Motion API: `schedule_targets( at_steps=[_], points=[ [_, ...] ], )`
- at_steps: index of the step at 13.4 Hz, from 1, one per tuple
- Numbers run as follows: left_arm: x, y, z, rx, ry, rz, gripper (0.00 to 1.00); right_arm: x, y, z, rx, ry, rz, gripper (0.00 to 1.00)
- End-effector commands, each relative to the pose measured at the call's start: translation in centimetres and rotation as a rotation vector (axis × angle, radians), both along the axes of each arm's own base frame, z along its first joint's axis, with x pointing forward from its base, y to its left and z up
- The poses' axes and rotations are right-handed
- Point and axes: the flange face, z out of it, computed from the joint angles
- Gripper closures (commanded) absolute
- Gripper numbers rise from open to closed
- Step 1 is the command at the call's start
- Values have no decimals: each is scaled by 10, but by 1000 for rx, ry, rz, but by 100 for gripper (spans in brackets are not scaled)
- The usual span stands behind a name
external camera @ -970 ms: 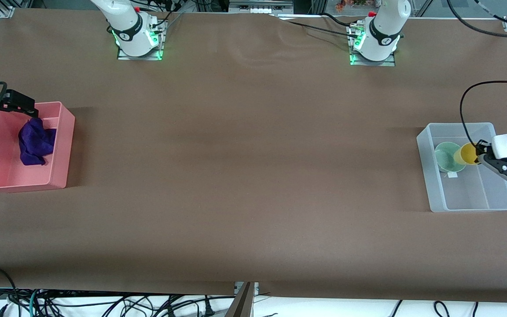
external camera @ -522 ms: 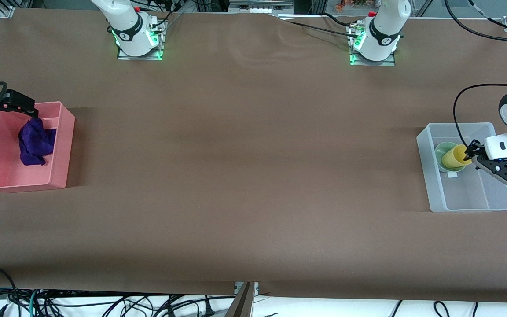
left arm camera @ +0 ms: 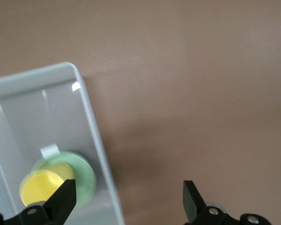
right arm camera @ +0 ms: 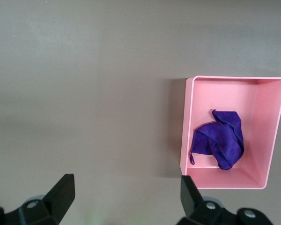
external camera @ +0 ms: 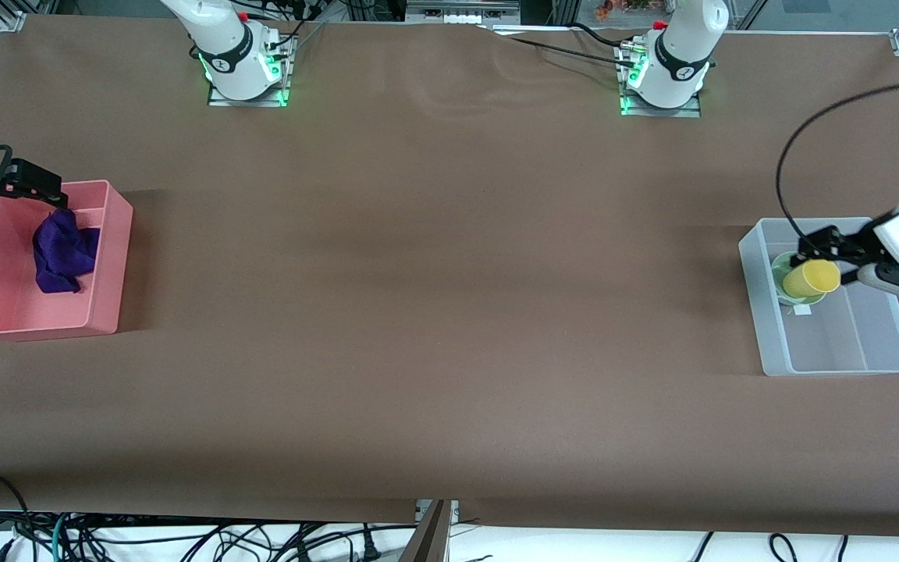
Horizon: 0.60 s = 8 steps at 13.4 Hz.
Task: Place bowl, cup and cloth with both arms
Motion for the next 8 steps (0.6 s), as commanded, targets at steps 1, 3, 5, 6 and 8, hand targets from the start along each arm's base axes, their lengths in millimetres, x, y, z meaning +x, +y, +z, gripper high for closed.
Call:
schedule_targets(
  at_steps=[1,3,5,6,8],
  points=[
    [-15,-69,49,107,55,128,0,2,0,6,-10,3,-8,0],
    [-28,-104,89,167,50,205,0,2,0,5,-10,4,-8,0],
    [-37,-123,122,162,42,173,0,2,-1,6,-10,3,-9,0],
    [-40,-128,131,164,48,165,0,2,-1,5,-10,4,-9,0],
    [-45,-129,135,168,80,160,0,2,-1,6,-10,3,-9,0]
  ],
)
